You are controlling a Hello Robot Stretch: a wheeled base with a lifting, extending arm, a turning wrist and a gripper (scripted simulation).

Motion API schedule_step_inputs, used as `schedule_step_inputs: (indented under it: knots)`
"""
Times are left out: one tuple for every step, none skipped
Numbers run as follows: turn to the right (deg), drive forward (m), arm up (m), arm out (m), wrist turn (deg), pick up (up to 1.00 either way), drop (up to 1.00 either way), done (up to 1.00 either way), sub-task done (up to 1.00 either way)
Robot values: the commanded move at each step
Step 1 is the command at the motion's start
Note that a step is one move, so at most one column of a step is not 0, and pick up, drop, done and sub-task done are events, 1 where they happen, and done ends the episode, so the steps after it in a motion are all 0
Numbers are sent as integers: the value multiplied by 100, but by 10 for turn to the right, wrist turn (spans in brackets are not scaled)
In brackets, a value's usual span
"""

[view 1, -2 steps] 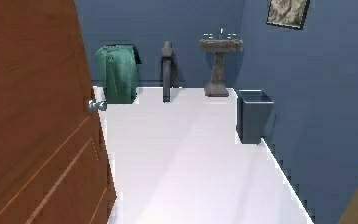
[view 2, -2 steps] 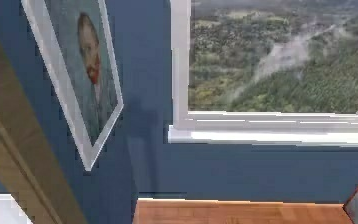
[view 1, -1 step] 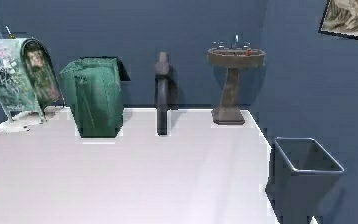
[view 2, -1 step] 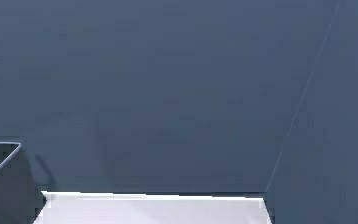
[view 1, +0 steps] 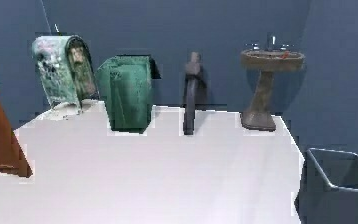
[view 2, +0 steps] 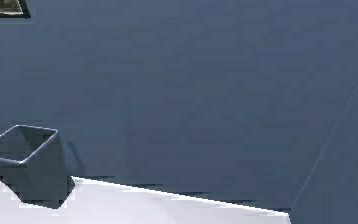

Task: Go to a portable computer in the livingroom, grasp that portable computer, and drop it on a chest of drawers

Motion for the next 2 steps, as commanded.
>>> schedule_step_inputs:
  knots:
    - [0, 35, 0, 0, 0, 0, 0, 0, 0]
    - [-330, 0, 0, 0, 0, 0, 0, 0, 0]
